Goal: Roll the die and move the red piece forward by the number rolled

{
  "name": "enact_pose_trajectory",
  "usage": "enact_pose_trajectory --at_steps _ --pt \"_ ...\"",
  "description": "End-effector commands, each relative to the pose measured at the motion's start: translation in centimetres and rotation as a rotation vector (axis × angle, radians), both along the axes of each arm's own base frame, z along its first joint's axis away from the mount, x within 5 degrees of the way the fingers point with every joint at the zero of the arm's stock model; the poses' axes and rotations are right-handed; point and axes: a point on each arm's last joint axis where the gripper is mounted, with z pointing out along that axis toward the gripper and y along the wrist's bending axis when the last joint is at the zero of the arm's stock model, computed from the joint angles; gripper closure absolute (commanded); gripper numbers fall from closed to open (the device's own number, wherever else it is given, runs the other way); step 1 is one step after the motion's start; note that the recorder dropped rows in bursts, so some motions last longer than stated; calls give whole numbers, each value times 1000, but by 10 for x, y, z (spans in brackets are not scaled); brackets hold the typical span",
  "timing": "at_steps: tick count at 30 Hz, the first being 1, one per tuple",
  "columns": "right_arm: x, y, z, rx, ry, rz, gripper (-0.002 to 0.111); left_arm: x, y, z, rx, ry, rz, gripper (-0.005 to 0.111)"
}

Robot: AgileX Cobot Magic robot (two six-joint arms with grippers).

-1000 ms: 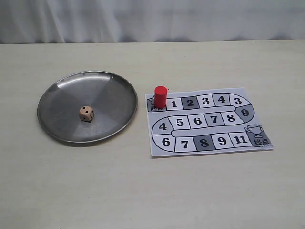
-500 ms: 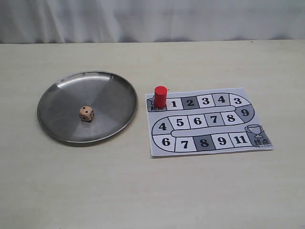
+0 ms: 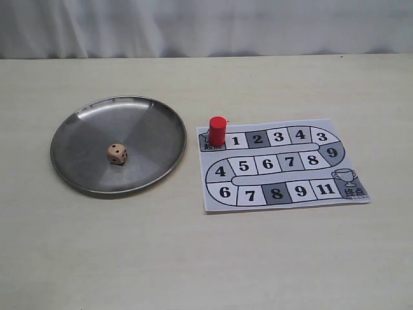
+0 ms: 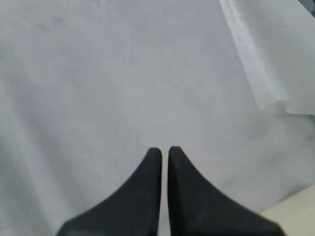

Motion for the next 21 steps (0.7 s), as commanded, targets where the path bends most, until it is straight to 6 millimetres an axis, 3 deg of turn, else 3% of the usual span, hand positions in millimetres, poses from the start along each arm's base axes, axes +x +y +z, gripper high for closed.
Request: enact_pose_trajectory --at_steps 1,4,5,12,16,18,21 --pt "-5 24 38 -312 -71 145 104 0 0 0 0 -10 2 107" --pt "10 28 52 -327 37 216 104 0 0 0 0 -10 2 107" --pt "27 29 51 -321 140 245 104 0 0 0 0 -10 2 107" --pt "149 13 -9 -322 810 269 104 0 0 0 0 -10 2 107" --pt "208 0 -37 -273 1039 209 104 0 0 0 0 -10 2 107" --pt "236 26 -50 -314 1028 358 104 0 0 0 0 -10 2 107" --pt "264 83 -53 -466 1029 489 104 0 0 0 0 -10 2 107"
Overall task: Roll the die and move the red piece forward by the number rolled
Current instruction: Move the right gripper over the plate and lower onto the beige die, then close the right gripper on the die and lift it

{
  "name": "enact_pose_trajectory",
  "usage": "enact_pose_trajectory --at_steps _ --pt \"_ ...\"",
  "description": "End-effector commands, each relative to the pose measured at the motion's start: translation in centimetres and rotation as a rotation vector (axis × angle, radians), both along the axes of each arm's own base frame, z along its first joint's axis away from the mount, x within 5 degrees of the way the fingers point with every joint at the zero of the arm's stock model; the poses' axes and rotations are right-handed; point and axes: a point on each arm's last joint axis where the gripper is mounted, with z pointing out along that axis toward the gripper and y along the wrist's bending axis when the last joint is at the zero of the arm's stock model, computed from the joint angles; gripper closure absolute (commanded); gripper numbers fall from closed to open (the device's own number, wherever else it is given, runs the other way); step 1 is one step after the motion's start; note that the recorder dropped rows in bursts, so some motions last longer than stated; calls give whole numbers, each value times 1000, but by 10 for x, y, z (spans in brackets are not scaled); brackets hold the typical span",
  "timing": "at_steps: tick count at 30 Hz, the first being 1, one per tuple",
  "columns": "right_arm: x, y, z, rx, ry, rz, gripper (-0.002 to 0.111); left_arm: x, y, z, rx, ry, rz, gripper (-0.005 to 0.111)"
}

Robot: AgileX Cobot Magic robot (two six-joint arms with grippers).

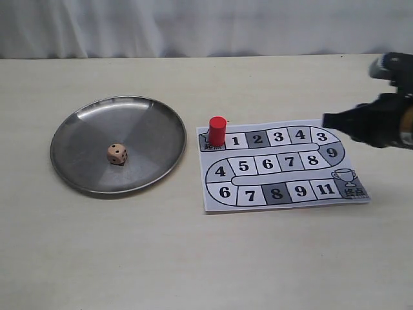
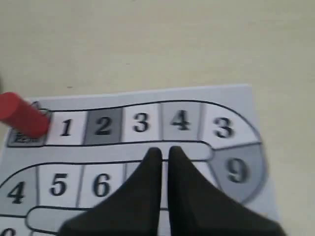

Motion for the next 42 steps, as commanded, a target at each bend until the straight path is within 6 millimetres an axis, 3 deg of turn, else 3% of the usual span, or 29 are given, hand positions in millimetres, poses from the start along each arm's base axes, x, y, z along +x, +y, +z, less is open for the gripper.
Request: enact_pose_trajectory --at_steps 1,7,12,13,16,19,20,21,22,24,27,33,38,42 --pt "29 69 1 -56 -12 216 104 0 0 0 0 -10 2 107" --pt "57 161 16 -256 -84 347 104 0 0 0 0 -10 2 107" --pt "70 206 28 -523 63 357 104 0 0 0 0 -10 2 107" --pt "76 223 35 -479 180 441 104 0 0 0 0 -10 2 107" --pt "94 259 36 -305 243 668 104 0 0 0 0 -10 2 107" --pt "104 296 16 -177 235 769 102 0 0 0 0 -10 2 107" --pt "106 307 2 -187 226 779 92 0 0 0 0 -10 2 107" --pt "107 310 -6 -175 230 770 84 0 0 0 0 -10 2 107" --pt "107 317 -17 -159 230 755 68 0 0 0 0 -10 2 107" --pt "105 326 -34 -159 227 761 45 0 0 0 0 -10 2 107" --pt "103 330 -41 -165 225 780 33 0 0 0 0 -10 2 107" --pt "104 342 -55 -189 129 821 31 0 0 0 0 -10 2 107" --pt "107 341 -80 -223 147 832 31 0 0 0 0 -10 2 107" --pt "106 342 -84 -250 135 871 52 0 0 0 0 -10 2 107"
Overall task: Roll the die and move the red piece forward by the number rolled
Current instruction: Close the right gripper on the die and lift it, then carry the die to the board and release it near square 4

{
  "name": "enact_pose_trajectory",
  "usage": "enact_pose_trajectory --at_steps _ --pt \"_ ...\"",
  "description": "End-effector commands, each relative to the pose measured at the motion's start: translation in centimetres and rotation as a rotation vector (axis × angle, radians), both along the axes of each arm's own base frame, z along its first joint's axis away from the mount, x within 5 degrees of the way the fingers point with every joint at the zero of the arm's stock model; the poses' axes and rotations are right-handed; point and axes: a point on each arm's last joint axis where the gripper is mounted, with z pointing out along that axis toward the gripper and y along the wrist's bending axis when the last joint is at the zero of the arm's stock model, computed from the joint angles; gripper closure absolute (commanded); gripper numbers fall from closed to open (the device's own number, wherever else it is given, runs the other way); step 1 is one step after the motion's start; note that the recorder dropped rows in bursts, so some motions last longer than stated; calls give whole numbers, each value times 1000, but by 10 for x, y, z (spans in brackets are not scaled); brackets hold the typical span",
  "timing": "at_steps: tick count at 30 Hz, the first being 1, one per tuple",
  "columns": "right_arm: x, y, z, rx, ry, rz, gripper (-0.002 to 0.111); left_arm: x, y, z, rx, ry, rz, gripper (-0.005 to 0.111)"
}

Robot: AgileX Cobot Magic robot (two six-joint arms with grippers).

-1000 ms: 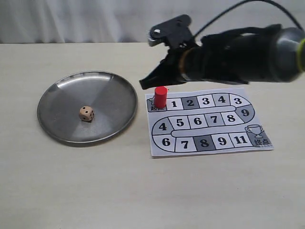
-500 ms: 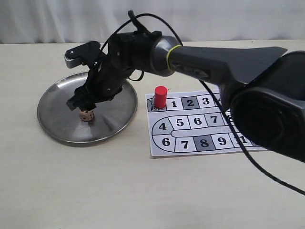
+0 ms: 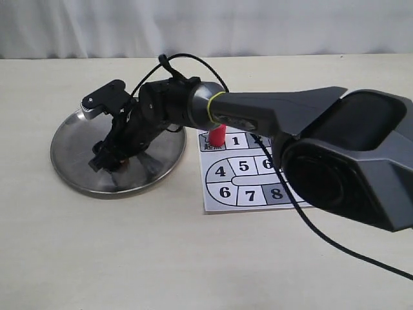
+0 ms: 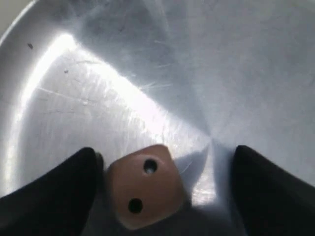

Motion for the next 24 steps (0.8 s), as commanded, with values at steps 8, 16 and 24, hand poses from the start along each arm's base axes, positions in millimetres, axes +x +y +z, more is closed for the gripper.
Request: enact_pose_trajectory --at_steps 8,16,24 --pt "5 -3 43 44 -55 7 104 0 0 0 0 -10 2 107" --pt "14 -74 158 67 -42 -74 104 0 0 0 0 -10 2 107" --pt "33 -176 176 0 146 -283 104 0 0 0 0 -10 2 107"
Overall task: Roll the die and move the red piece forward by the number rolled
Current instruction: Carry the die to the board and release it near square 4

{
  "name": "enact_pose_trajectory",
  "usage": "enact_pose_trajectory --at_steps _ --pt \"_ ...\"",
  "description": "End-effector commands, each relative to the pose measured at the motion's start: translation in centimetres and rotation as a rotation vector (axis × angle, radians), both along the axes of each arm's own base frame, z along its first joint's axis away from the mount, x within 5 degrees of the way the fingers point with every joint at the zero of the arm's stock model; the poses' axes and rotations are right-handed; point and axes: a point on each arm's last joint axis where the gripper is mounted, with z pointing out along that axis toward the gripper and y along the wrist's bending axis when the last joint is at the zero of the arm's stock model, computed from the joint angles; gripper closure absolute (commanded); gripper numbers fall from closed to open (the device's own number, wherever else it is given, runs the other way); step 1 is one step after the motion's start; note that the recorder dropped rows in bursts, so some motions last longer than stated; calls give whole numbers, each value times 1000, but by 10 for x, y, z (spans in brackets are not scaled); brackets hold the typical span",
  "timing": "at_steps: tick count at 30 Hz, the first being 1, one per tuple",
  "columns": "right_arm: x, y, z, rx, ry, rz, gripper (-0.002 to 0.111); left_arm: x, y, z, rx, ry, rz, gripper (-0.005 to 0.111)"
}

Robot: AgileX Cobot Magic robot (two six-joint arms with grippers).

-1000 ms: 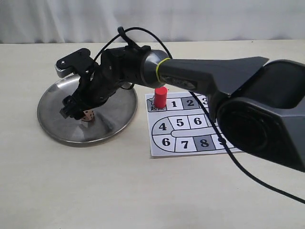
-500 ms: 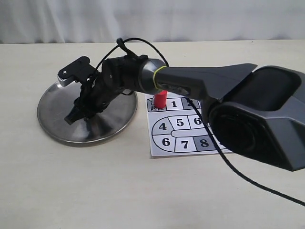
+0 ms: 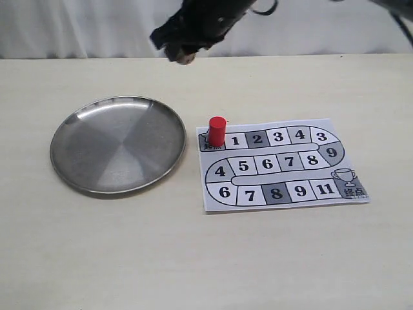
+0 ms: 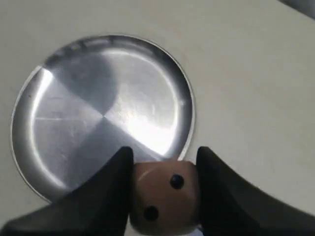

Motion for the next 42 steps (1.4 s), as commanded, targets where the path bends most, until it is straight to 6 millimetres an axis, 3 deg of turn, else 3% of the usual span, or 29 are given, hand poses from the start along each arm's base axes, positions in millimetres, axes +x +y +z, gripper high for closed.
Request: enact_pose_trajectory --at_steps 1,7,14,22,33,42 --pt "9 -49 -20 -51 153 -107 104 0 0 0 0 -10 2 107" --pt "13 -97 -78 -81 235 -242 104 0 0 0 0 -10 2 107" --pt "6 -116 -111 -134 252 -285 104 0 0 0 0 -10 2 107" --pt "5 -117 -113 -140 257 -284 102 0 0 0 0 -10 2 107" --pt "5 -117 -113 -144 251 -283 55 0 0 0 0 -10 2 107" --pt "5 -117 -113 -144 251 -283 51 0 0 0 0 -10 2 107"
